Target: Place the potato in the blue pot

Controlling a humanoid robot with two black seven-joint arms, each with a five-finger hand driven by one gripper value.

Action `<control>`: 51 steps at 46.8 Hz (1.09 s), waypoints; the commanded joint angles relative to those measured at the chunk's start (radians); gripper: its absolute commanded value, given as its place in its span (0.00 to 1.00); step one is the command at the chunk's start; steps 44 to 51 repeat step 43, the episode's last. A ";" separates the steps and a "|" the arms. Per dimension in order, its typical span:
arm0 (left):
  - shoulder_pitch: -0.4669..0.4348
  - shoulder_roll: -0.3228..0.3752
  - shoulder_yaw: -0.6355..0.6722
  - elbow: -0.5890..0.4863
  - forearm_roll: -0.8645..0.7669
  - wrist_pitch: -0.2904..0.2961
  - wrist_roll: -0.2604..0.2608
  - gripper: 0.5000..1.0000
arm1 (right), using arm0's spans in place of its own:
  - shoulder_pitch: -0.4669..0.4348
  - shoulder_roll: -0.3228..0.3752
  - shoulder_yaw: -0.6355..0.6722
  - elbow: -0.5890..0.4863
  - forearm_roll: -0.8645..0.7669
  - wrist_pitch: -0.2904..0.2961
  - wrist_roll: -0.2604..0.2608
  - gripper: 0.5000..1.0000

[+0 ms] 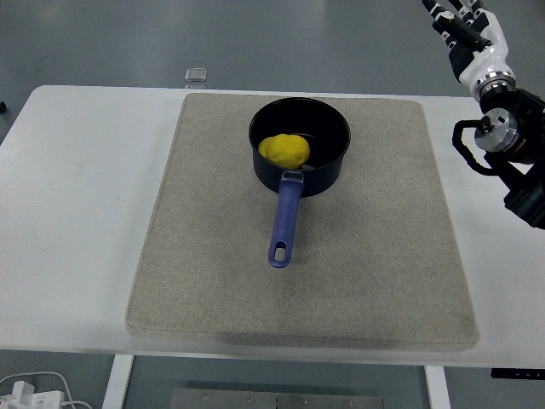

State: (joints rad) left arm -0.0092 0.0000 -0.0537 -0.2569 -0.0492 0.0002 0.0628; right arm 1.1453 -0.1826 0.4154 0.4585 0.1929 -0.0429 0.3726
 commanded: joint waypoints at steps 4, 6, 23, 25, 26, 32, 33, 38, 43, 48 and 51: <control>0.001 0.000 0.000 0.001 0.000 0.000 0.000 0.98 | -0.024 0.009 0.080 0.000 0.000 0.002 0.000 0.85; 0.001 0.000 0.000 0.001 0.000 0.000 0.000 0.98 | -0.030 0.009 0.086 0.000 0.000 0.000 0.000 0.85; 0.002 0.000 0.000 -0.001 0.000 0.001 0.000 0.99 | -0.075 0.008 0.078 0.000 -0.024 0.006 0.008 0.85; 0.002 0.000 0.000 -0.001 0.000 0.001 0.000 0.98 | -0.082 0.005 0.078 0.000 -0.024 0.006 0.009 0.85; 0.002 0.000 0.000 -0.001 0.000 0.000 0.000 0.99 | -0.084 0.003 0.078 0.000 -0.024 0.006 0.009 0.84; 0.002 0.000 0.000 -0.001 0.000 0.001 0.000 0.98 | -0.088 0.002 0.077 0.000 -0.026 0.006 0.009 0.85; 0.002 0.000 0.000 -0.001 0.000 0.001 0.000 0.98 | -0.091 0.000 0.074 0.000 -0.026 0.006 0.009 0.85; 0.002 0.000 0.000 0.001 0.000 0.001 0.000 0.99 | -0.101 0.000 0.074 0.000 -0.024 0.008 0.009 0.85; 0.002 0.000 0.000 0.001 0.000 0.001 0.000 0.99 | -0.102 0.000 0.074 0.000 -0.026 0.008 0.009 0.85; 0.002 0.000 0.000 0.001 0.000 0.001 0.000 0.99 | -0.102 0.000 0.074 0.000 -0.026 0.008 0.009 0.85; 0.002 0.000 0.000 0.001 0.000 0.001 0.000 0.99 | -0.102 0.000 0.074 0.000 -0.026 0.008 0.009 0.85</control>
